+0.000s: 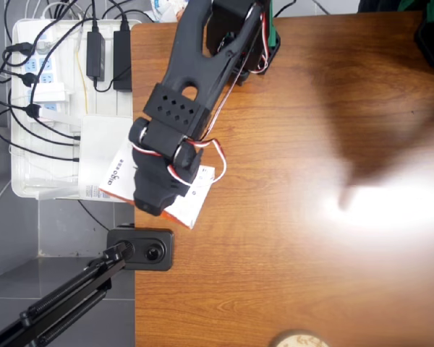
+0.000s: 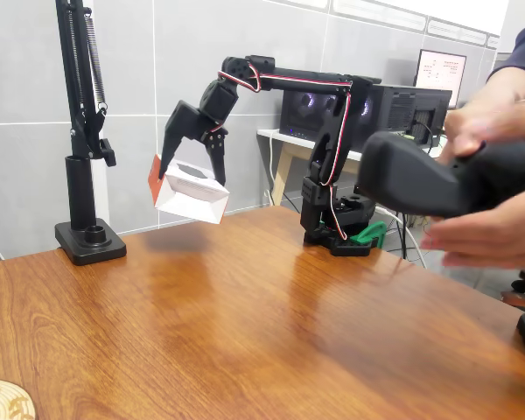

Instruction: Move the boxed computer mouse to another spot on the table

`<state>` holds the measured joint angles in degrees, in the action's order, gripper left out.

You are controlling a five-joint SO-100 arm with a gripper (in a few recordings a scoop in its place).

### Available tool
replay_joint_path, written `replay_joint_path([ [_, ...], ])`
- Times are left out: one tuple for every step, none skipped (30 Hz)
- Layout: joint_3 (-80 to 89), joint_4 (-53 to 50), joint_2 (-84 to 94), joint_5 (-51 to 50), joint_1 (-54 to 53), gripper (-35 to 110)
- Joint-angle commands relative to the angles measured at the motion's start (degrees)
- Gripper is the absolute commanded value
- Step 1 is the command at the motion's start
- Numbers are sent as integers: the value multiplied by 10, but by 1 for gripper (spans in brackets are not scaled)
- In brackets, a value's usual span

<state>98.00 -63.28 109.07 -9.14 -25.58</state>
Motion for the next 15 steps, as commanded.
replay_joint_path([
  [18, 4, 49, 3, 11, 0],
  [24, 4, 52, 4, 11, 0],
  [29, 0, 55, 4, 10, 0],
  [37, -4, 61, 4, 11, 0],
  [46, -5, 68, 4, 16, 0],
  [54, -6, 72, 6, 22, 1],
  [63, -6, 76, 8, 28, 1],
  [70, -4, 76, 8, 36, 1],
  [72, -4, 75, 8, 44, 1],
  [75, -4, 71, 9, 51, 2],
  [80, 2, 69, 9, 56, 2],
  [85, 9, 68, 9, 60, 3],
  [88, 14, 67, 9, 62, 5],
  [92, 25, 67, 9, 62, 15],
  [101, 49, 70, 9, 62, 32],
])
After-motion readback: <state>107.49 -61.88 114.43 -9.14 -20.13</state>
